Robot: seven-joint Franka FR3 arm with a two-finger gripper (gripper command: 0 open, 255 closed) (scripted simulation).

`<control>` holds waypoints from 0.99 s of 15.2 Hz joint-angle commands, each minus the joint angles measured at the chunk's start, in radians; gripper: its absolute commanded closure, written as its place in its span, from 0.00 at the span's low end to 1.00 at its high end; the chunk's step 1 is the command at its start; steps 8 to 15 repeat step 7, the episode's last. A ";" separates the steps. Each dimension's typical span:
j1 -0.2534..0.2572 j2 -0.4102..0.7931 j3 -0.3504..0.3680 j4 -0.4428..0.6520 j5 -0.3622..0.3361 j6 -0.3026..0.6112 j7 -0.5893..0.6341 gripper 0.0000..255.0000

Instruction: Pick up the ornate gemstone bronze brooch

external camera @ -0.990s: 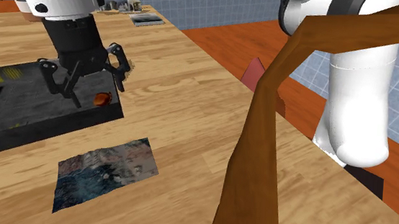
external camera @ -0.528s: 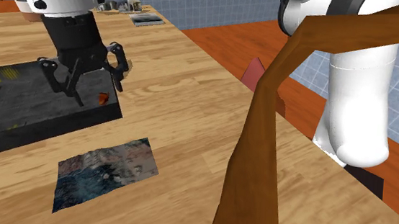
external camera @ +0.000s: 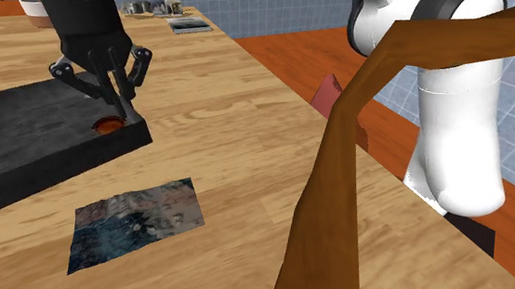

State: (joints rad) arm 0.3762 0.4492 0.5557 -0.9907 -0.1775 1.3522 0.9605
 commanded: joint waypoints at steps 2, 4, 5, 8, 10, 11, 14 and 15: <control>0.042 0.052 -0.005 0.130 -0.027 -0.077 0.005 1.00; 0.077 0.095 -0.011 0.234 -0.049 -0.137 0.005 1.00; 0.103 0.126 -0.017 0.305 -0.065 -0.176 0.003 1.00; 0.108 0.132 -0.019 0.318 -0.067 -0.182 0.002 1.00; 0.108 0.132 -0.019 0.318 -0.067 -0.182 0.002 1.00; 0.108 0.132 -0.019 0.318 -0.067 -0.182 0.002 1.00; 0.108 0.132 -0.019 0.318 -0.067 -0.182 0.002 1.00; 0.108 0.132 -0.019 0.318 -0.067 -0.182 0.002 1.00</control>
